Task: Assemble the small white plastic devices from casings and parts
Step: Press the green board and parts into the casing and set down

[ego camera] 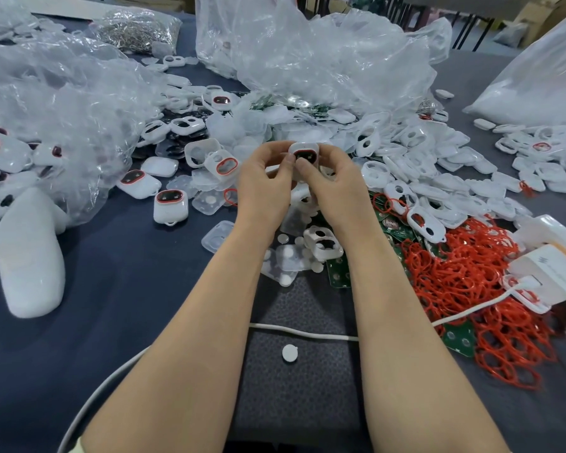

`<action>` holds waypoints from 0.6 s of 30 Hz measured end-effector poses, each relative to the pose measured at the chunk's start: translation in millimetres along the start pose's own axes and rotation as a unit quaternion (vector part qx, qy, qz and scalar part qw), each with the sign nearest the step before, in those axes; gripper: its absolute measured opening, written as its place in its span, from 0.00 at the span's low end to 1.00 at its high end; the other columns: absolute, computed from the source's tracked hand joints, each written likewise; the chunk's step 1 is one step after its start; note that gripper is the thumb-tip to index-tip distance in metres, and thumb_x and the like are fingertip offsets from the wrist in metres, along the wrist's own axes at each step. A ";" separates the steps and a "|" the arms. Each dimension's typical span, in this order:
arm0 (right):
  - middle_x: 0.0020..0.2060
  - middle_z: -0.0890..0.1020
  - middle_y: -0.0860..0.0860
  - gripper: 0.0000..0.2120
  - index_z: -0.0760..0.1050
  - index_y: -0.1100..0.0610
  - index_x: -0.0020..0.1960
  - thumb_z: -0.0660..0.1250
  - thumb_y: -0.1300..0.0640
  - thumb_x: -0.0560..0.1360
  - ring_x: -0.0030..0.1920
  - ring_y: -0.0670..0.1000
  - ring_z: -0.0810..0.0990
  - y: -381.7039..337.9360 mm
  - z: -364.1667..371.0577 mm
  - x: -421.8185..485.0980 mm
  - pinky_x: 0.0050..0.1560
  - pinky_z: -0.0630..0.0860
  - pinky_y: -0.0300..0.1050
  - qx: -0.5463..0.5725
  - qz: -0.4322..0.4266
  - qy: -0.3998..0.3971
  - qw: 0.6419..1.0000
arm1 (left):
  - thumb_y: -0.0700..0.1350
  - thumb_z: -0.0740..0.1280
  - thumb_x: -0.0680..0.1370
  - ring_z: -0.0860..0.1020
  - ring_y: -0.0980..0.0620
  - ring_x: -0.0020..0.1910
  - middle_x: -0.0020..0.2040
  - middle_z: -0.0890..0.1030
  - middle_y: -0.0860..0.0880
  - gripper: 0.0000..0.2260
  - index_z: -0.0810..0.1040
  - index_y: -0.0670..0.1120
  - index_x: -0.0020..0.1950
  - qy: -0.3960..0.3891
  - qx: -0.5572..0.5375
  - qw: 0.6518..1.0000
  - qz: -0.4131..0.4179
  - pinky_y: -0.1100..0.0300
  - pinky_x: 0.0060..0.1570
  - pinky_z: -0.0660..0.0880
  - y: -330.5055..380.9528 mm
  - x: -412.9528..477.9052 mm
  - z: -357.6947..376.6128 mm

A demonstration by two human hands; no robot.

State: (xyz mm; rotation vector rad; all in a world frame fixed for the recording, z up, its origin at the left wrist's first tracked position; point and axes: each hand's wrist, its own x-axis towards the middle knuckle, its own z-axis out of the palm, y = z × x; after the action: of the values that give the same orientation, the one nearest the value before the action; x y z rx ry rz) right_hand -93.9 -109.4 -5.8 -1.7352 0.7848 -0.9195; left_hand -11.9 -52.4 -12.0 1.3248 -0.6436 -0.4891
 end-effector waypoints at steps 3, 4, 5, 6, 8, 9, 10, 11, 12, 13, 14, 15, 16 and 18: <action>0.45 0.81 0.48 0.02 0.76 0.50 0.47 0.67 0.57 0.77 0.46 0.48 0.77 -1.1 1.4 -0.6 0.49 0.75 0.47 0.007 -0.010 0.039 0.999 | 0.37 0.62 0.81 0.80 0.55 0.44 0.51 0.81 0.45 0.07 0.78 0.44 0.55 -0.014 0.004 1.000 0.001 0.58 0.50 0.80 0.5 -0.5 0.5; 0.46 0.81 0.50 0.01 0.76 0.51 0.48 0.67 0.56 0.77 0.48 0.50 0.78 -0.9 1.7 -0.4 0.52 0.76 0.49 -0.006 -0.011 0.044 0.999 | 0.37 0.62 0.81 0.80 0.54 0.45 0.51 0.81 0.44 0.07 0.78 0.43 0.56 -0.018 0.006 1.000 0.000 0.57 0.51 0.80 0.5 -0.2 0.8; 0.47 0.82 0.51 0.01 0.76 0.52 0.49 0.66 0.57 0.77 0.50 0.52 0.78 -0.2 1.7 -0.3 0.54 0.76 0.51 -0.015 -0.011 0.046 0.999 | 0.37 0.62 0.80 0.80 0.53 0.46 0.52 0.81 0.42 0.07 0.78 0.42 0.57 -0.020 0.010 1.000 0.000 0.56 0.51 0.80 0.5 -0.1 0.9; 0.48 0.82 0.52 0.02 0.76 0.53 0.50 0.66 0.57 0.77 0.50 0.53 0.78 -0.2 1.8 -0.4 0.54 0.76 0.52 -0.018 -0.011 0.046 0.999 | 0.38 0.63 0.80 0.80 0.51 0.47 0.52 0.81 0.42 0.07 0.78 0.42 0.57 -0.022 0.016 1.000 0.000 0.55 0.52 0.80 0.5 -0.1 0.7; 0.45 0.81 0.51 0.02 0.76 0.53 0.49 0.66 0.58 0.77 0.45 0.52 0.77 0.1 1.7 0.0 0.49 0.74 0.52 -0.002 -0.008 0.042 0.999 | 0.38 0.63 0.80 0.80 0.50 0.48 0.53 0.82 0.42 0.08 0.78 0.41 0.57 -0.023 0.019 1.000 -0.001 0.55 0.52 0.80 1.3 -0.1 0.0; 0.43 0.79 0.51 0.02 0.77 0.53 0.49 0.66 0.58 0.77 0.41 0.49 0.75 0.0 0.9 -0.2 0.46 0.72 0.50 0.008 -0.006 0.037 0.999 | 0.38 0.63 0.80 0.80 0.50 0.48 0.53 0.82 0.42 0.08 0.78 0.41 0.57 -0.023 0.017 1.000 -0.002 0.56 0.51 0.80 1.5 0.0 -0.5; 0.42 0.79 0.50 0.02 0.77 0.54 0.50 0.66 0.58 0.78 0.39 0.46 0.72 -0.2 -0.3 -0.1 0.45 0.70 0.48 0.014 -0.003 0.030 0.999 | 0.38 0.63 0.80 0.81 0.50 0.48 0.53 0.82 0.42 0.08 0.78 0.41 0.57 -0.022 0.017 1.000 -0.003 0.57 0.51 0.80 1.3 -0.1 -0.4; 0.42 0.79 0.50 0.03 0.77 0.54 0.51 0.66 0.58 0.78 0.38 0.44 0.72 -0.1 -1.7 0.0 0.45 0.69 0.46 0.014 -0.001 0.018 1.000 | 0.38 0.63 0.80 0.81 0.51 0.48 0.53 0.82 0.42 0.08 0.78 0.41 0.57 -0.020 0.017 1.000 -0.003 0.58 0.50 0.80 1.3 -0.2 -0.4; 0.42 0.79 0.50 0.04 0.77 0.55 0.52 0.65 0.59 0.78 0.37 0.43 0.72 -0.1 -2.9 0.3 0.44 0.69 0.44 0.008 0.001 0.004 1.000 | 0.38 0.63 0.80 0.81 0.52 0.47 0.53 0.82 0.42 0.08 0.78 0.41 0.57 -0.017 0.015 1.000 -0.003 0.58 0.50 0.80 1.2 -0.5 -0.2; 0.40 0.78 0.49 0.05 0.77 0.56 0.52 0.65 0.59 0.78 0.36 0.43 0.72 0.0 -3.7 0.1 0.43 0.70 0.43 -0.003 0.002 -0.009 1.000 | 0.38 0.63 0.80 0.81 0.52 0.47 0.53 0.82 0.43 0.08 0.78 0.41 0.57 -0.015 0.009 1.000 -0.005 0.59 0.49 0.80 1.2 -0.8 -0.2; 0.37 0.78 0.49 0.05 0.77 0.58 0.52 0.64 0.60 0.78 0.35 0.44 0.73 0.3 -3.7 -0.2 0.41 0.71 0.43 -0.017 0.002 -0.017 1.000 | 0.38 0.63 0.80 0.80 0.53 0.46 0.52 0.82 0.43 0.07 0.78 0.41 0.57 -0.014 0.002 1.000 -0.007 0.59 0.49 0.80 1.0 -0.8 -0.2; 0.35 0.77 0.49 0.04 0.77 0.60 0.51 0.64 0.61 0.78 0.33 0.44 0.73 0.6 -3.8 -0.3 0.39 0.72 0.43 -0.032 0.001 -0.016 0.999 | 0.38 0.63 0.80 0.80 0.54 0.45 0.52 0.81 0.44 0.07 0.78 0.41 0.57 -0.014 -0.003 1.000 -0.008 0.59 0.49 0.80 0.6 -0.7 0.1; 0.35 0.78 0.50 0.04 0.76 0.61 0.51 0.64 0.62 0.78 0.32 0.45 0.74 0.8 -3.2 -0.2 0.38 0.74 0.44 -0.046 -0.001 -0.011 0.999 | 0.38 0.63 0.80 0.80 0.55 0.45 0.52 0.81 0.44 0.07 0.78 0.41 0.57 -0.014 -0.004 1.000 -0.009 0.58 0.49 0.80 0.3 -0.6 -0.2; 0.37 0.79 0.52 0.04 0.76 0.62 0.50 0.64 0.63 0.77 0.31 0.46 0.77 1.2 -2.5 0.3 0.38 0.77 0.44 -0.069 -0.010 -0.003 0.998 | 0.38 0.63 0.80 0.80 0.52 0.46 0.51 0.81 0.43 0.08 0.78 0.42 0.57 -0.013 -0.007 1.000 -0.014 0.56 0.50 0.81 -0.1 -0.5 -0.9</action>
State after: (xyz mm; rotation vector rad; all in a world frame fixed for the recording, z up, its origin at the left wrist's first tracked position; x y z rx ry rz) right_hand -96.0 -111.2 -6.3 -1.8679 0.8459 -0.8913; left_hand -11.7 -51.4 -12.4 1.3173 -0.6432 -0.5327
